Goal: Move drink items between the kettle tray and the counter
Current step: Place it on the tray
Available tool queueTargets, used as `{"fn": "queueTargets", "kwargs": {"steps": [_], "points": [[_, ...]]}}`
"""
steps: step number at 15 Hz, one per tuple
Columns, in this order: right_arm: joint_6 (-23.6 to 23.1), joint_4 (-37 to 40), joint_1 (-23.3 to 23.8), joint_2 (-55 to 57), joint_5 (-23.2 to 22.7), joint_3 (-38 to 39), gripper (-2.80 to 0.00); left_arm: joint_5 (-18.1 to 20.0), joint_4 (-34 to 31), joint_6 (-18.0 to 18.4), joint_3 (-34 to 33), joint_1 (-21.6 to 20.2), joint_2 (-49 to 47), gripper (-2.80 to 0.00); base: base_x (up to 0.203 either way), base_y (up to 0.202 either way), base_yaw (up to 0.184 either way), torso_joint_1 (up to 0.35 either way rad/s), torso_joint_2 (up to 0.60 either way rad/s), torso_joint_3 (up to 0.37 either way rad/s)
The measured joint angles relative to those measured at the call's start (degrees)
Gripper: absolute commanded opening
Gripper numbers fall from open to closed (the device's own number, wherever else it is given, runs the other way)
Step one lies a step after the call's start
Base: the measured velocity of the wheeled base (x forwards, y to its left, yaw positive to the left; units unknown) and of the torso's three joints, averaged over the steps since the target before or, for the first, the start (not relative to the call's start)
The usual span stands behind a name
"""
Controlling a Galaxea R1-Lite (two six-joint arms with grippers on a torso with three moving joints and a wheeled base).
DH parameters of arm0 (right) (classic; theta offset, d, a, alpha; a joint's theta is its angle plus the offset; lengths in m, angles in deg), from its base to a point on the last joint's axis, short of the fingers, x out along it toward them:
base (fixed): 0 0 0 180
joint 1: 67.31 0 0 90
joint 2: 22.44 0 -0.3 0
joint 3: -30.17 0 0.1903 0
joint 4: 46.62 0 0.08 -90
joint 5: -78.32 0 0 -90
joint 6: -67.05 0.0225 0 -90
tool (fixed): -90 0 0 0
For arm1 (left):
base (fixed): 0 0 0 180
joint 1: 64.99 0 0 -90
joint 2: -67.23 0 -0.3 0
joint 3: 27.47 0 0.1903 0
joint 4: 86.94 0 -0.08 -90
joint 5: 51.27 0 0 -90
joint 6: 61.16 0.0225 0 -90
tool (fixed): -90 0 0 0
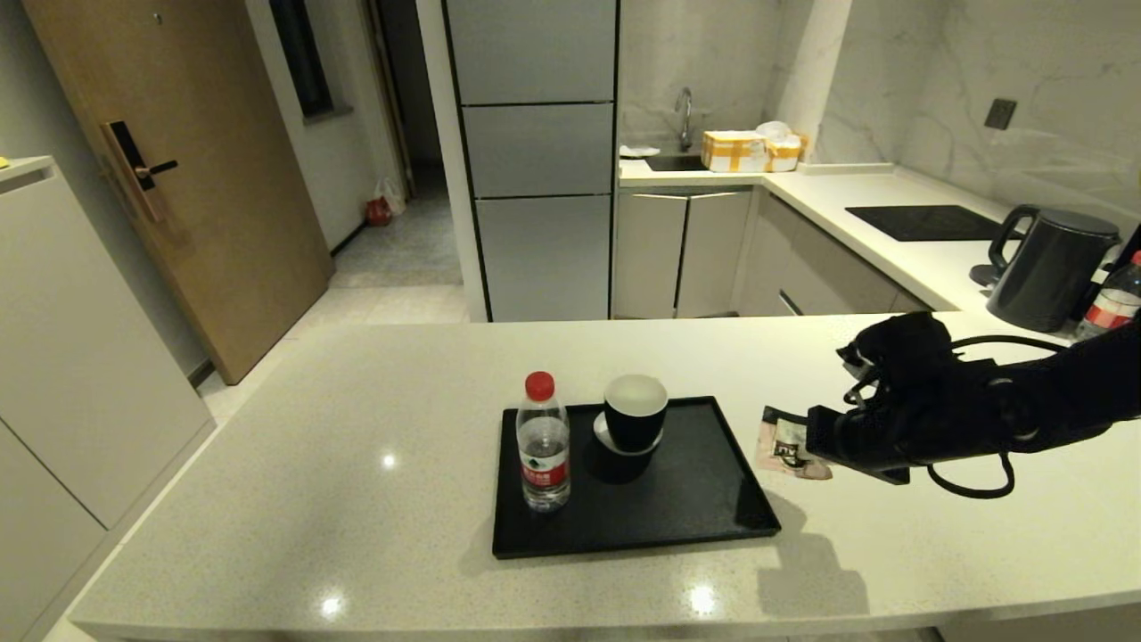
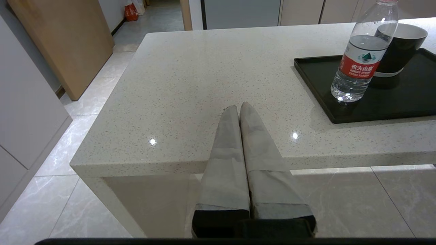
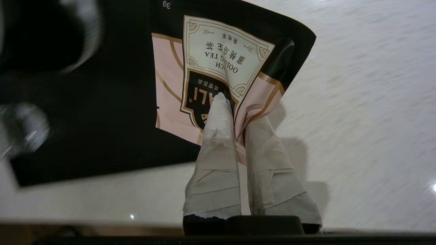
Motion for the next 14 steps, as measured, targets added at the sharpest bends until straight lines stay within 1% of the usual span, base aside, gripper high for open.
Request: {"fn": "queueTargets", "kwargs": {"steps": [3, 5, 9, 14], "points": [[0.5, 6.7, -8.0, -4.0, 2.9, -3.4, -2.80, 0.0, 0.0, 0.0, 0.0, 0.0, 0.0, -2.80, 0.000, 0.000, 0.000, 0.000, 0.00, 0.000], [0.4, 9.0, -11.5, -4.2, 3.9, -5.2, -2.80, 0.0, 0.0, 0.0, 0.0, 0.0, 0.0, -2.80, 0.000, 0.000, 0.000, 0.000, 0.00, 0.000], [0.4, 8.4, -14.0, -0.1, 4.0, -6.6, -2.80, 0.0, 0.0, -0.1, 0.0, 0.0, 0.0, -2.80, 0.000, 0.000, 0.000, 0.000, 0.00, 0.000], [0.6, 7.8, -14.3, 8.0, 4.0, -8.9, -2.80, 0.0, 0.0, -0.1, 0.0, 0.0, 0.0, -2.80, 0.000, 0.000, 0.000, 0.000, 0.00, 0.000]]}}
